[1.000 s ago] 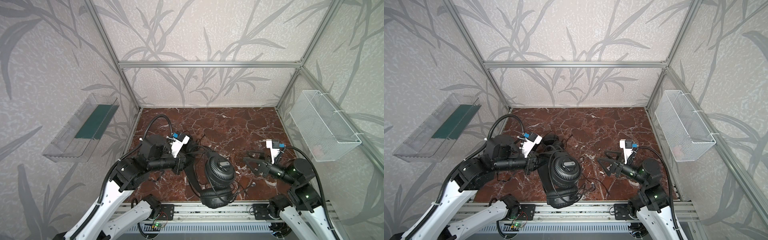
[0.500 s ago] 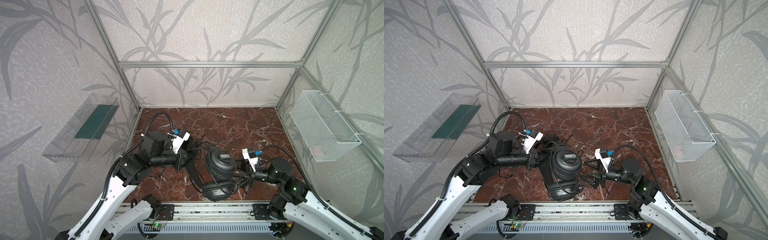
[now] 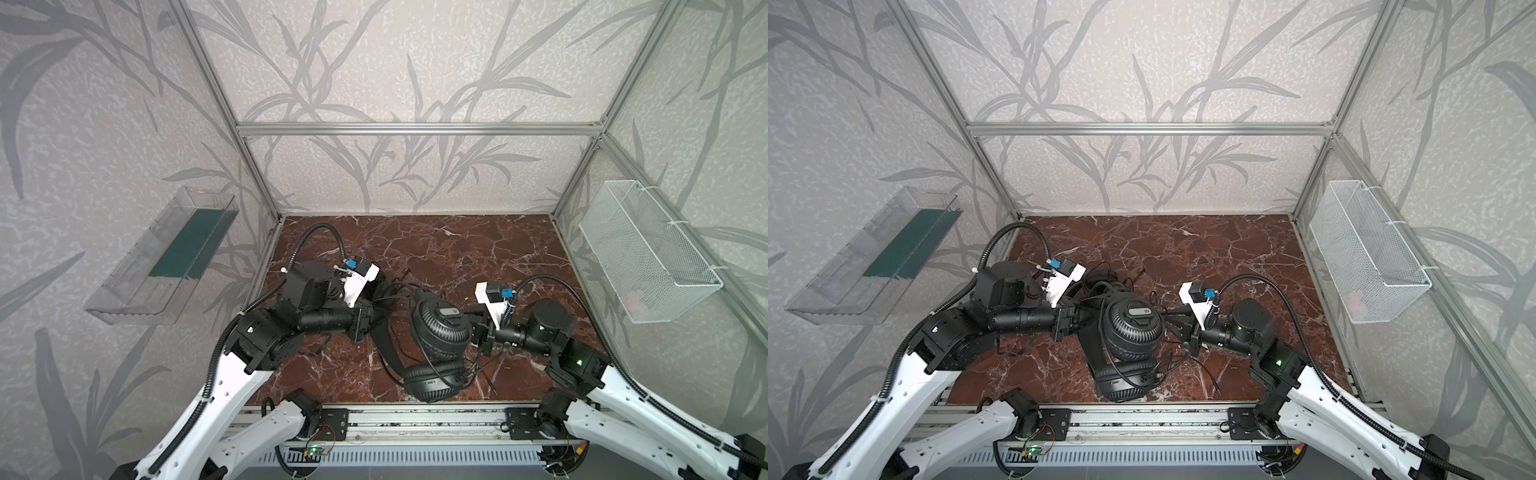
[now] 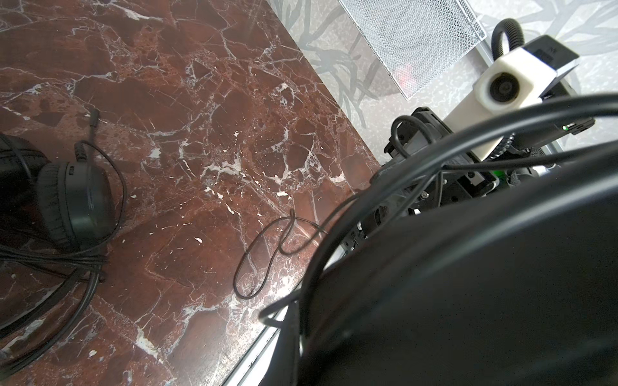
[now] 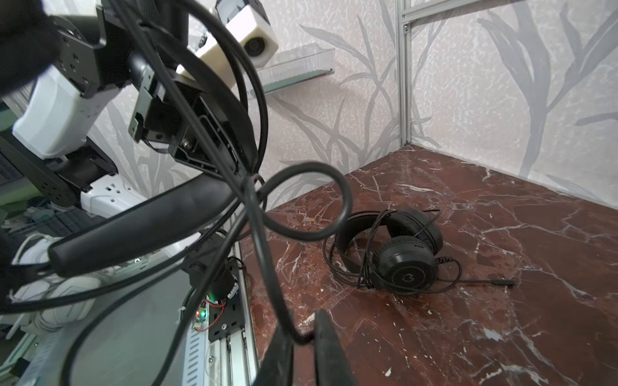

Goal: Wrap the headphones

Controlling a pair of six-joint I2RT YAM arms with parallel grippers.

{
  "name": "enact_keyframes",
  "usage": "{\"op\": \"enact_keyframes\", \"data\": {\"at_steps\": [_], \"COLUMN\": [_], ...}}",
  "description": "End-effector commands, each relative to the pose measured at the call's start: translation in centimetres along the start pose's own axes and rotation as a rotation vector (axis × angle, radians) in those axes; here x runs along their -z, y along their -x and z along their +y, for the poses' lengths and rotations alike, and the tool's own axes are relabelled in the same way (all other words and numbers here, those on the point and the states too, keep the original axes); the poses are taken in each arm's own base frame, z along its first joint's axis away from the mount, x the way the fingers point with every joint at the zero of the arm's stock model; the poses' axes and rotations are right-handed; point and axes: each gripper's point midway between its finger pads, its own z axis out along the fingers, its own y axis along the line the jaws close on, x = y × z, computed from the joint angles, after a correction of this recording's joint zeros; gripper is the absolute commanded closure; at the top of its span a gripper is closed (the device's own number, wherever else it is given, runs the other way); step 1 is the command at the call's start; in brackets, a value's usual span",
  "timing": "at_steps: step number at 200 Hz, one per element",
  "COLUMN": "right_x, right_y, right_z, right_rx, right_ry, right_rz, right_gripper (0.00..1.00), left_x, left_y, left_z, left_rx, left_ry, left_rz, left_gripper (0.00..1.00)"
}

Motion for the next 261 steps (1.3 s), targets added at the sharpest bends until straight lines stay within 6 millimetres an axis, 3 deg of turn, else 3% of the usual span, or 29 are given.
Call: {"op": "enact_keyframes", "data": {"at_steps": [1,32,72,102,130,158,179,212,229,261], "right_x": [2.0,4.0,4.1,4.5,4.1,5.5,6.4,7.2,7.3,7.0], "right_y": [2.6,4.1,2.2,-0.6,-3.7,-8.3,-11.4,-14.3,-15.3,-16.2], "right_z": [0.1,-3.6,-9.7,-14.1,-15.9,-18.1,-18.6,-17.4,-16.5,-14.1], "right_rx": [0.062,0.044,-0.236,-0.459,-0.547,-0.617,-0.657,-0.680,-0.699,-0.636], "right_ry": [-0.069,-0.282,-0.378,-0.415,-0.474,-0.633,-0.696,-0.692,-0.667,-0.649], "right_rz": [-0.091,-0.166,-0.130,-0.115,-0.037,0.035,0.075,0.136,0.151,0.208], "right_gripper": [1.00,1.00,1.00,1.00,1.00,1.00,1.00,1.00,1.00,1.00], "left_x": [1.9,2.2,3.0,3.8,4.4,5.0,5.7,7.9,8.4,9.0], "left_y": [1.5,1.4,1.9,2.7,3.4,4.2,5.7,9.1,10.8,12.3], "left_z": [-2.3,-2.6,-3.5,-4.8,-5.6,-5.3,-3.6,-2.0,-0.8,3.5], "left_rx": [-0.048,-0.050,-0.049,-0.051,-0.053,-0.059,-0.040,0.012,0.070,0.208], "left_ry": [-0.061,-0.075,-0.111,-0.157,-0.180,-0.141,-0.019,0.115,0.179,0.383], "left_rz": [-0.071,-0.079,-0.111,-0.155,-0.178,-0.219,-0.299,-0.473,-0.540,-0.613], "left_gripper": [1.00,1.00,1.00,1.00,1.00,1.00,1.00,1.00,1.00,1.00]}}
